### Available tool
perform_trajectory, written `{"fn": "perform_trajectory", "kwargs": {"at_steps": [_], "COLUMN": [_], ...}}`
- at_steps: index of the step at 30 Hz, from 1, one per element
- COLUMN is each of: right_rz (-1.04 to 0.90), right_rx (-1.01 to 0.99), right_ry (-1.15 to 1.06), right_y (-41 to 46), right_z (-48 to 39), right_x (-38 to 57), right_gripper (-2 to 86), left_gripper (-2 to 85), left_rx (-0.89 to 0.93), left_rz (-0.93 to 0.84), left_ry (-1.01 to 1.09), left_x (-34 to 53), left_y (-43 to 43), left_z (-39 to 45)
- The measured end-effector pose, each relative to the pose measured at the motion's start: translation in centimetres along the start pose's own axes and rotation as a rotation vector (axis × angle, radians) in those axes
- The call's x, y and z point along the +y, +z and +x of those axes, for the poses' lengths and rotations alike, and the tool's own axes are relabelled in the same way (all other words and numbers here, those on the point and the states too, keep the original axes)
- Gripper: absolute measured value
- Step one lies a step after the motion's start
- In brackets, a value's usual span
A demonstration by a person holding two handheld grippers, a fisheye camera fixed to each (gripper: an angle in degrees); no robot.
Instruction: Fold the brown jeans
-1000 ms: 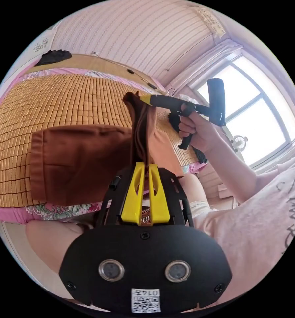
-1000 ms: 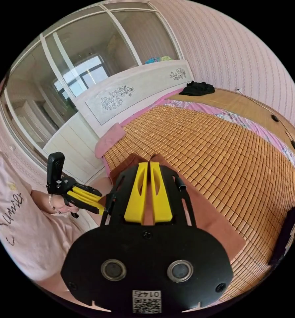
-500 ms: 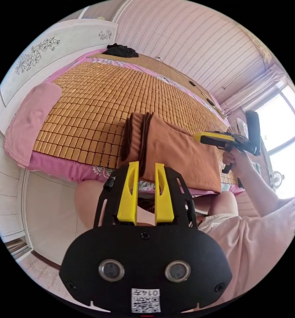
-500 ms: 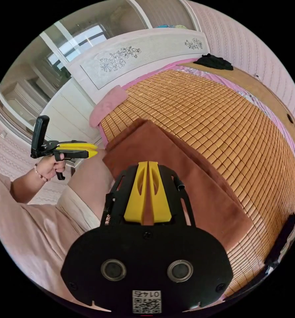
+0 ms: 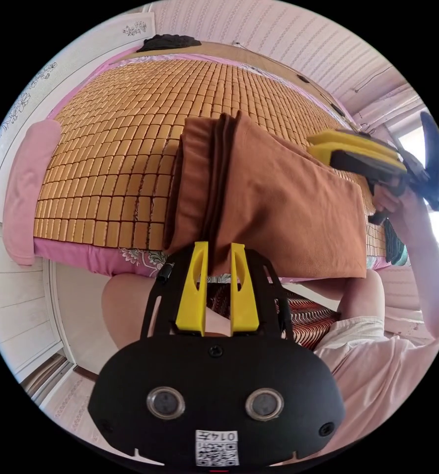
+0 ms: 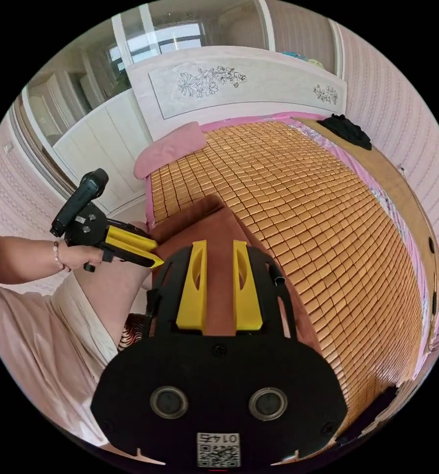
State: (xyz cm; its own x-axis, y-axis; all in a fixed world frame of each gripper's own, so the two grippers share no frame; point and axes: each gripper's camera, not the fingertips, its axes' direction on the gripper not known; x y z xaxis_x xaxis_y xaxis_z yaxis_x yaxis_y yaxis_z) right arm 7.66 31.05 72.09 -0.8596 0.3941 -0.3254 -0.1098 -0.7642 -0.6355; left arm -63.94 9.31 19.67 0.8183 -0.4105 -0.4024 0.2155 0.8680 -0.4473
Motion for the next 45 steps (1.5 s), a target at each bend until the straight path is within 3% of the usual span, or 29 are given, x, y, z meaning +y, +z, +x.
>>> {"fn": "perform_trajectory", "kwargs": {"at_steps": [3, 8, 15, 22, 25, 28, 33, 38, 40, 45], "right_rz": [-0.016, -0.219, -0.143, -0.042, -0.137, -0.108, -0.140, -0.227, -0.214, -0.297], "right_rx": [0.037, 0.027, 0.090, -0.006, 0.044, -0.064, 0.043, 0.056, 0.140, 0.267], "right_ry": [-0.122, -0.208, -0.251, -0.208, -0.122, -0.006, 0.095, 0.376, 0.406, 0.175], "right_y": [2.6, 9.5, 8.3, 5.3, 9.6, 9.2, 5.3, 2.1, 2.1, 6.3], "right_z": [-1.0, -1.8, -3.3, -2.9, -2.3, -0.8, -0.9, -2.6, -2.8, -0.6], "right_x": [-4.4, -7.9, -7.0, -12.6, -13.5, -10.8, 0.5, 11.2, 11.7, 3.5], "right_gripper": [13.1, 8.1, 3.4, 4.7, 5.0, 2.0, -0.1, -0.3, -0.3, -0.3], "left_gripper": [5.2, 4.4, 3.8, 4.6, 5.9, 6.4, 3.8, -0.5, -0.8, -1.0], "left_rx": [0.005, -0.015, 0.033, 0.044, -0.025, -0.050, 0.038, 0.250, 0.265, 0.229], "left_rz": [0.017, 0.019, 0.078, 0.223, 0.154, 0.094, 0.152, 0.129, 0.117, 0.001], "left_ry": [0.027, 0.053, 0.071, 0.054, -0.076, -0.143, 0.022, 0.392, 0.470, 0.659], "left_x": [0.3, 0.2, 1.4, 3.7, 3.8, 4.8, 7.0, 7.4, 7.5, 7.8], "left_y": [0.2, 1.6, 0.6, -4.7, -0.7, 1.7, 1.9, 6.7, 9.0, 15.0], "left_z": [0.3, 0.8, 0.4, -0.9, -4.2, -6.2, -3.0, 5.9, 9.0, 17.0]}}
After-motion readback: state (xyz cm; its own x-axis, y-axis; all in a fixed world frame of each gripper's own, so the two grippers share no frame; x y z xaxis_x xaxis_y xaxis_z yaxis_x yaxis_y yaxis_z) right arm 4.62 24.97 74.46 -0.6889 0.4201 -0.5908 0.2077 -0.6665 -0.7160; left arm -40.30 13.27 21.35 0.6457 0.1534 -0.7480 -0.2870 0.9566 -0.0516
